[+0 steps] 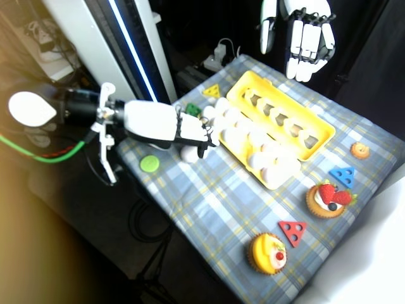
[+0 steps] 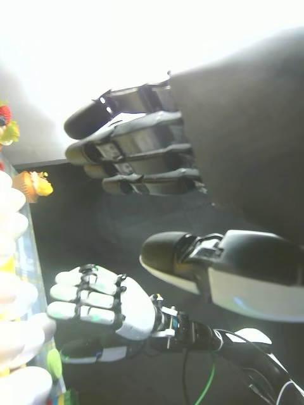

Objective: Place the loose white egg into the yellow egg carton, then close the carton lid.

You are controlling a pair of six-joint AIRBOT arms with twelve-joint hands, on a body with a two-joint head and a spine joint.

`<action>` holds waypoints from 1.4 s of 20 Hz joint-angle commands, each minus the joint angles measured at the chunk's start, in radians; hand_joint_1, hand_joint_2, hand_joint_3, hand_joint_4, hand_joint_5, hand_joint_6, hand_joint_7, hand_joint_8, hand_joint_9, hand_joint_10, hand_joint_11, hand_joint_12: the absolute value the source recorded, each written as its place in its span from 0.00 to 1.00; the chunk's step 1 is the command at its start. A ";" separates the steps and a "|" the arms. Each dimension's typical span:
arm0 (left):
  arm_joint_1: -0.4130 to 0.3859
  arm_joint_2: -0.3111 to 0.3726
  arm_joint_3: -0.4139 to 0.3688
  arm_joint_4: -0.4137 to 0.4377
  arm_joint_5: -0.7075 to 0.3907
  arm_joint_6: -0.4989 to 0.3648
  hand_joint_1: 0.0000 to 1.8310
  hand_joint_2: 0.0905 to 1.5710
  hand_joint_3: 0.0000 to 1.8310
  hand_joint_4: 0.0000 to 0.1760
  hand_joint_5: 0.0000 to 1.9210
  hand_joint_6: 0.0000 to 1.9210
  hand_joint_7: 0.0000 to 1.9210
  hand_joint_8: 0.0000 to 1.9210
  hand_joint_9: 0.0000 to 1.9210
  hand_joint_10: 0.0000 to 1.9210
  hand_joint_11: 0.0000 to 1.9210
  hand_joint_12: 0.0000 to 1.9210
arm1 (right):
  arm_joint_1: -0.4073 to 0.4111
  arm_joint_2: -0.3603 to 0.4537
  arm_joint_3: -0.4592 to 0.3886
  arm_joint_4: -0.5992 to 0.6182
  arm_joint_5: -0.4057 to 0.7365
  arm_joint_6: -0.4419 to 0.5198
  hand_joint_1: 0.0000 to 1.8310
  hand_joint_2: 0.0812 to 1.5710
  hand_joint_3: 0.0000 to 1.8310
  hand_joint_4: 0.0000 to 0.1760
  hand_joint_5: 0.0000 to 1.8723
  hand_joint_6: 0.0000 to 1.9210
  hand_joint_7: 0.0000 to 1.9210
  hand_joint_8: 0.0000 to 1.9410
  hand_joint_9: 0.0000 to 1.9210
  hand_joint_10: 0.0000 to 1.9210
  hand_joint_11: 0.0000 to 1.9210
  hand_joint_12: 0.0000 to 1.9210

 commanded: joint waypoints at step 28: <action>0.008 0.000 0.003 -0.025 -0.125 0.001 0.23 0.89 0.00 0.00 0.22 0.00 0.24 0.00 0.28 0.01 0.00 0.75 | 0.019 -0.018 0.059 0.219 0.113 -0.186 0.61 0.82 0.00 0.02 0.32 0.80 0.37 0.77 0.31 0.82 0.26 1.00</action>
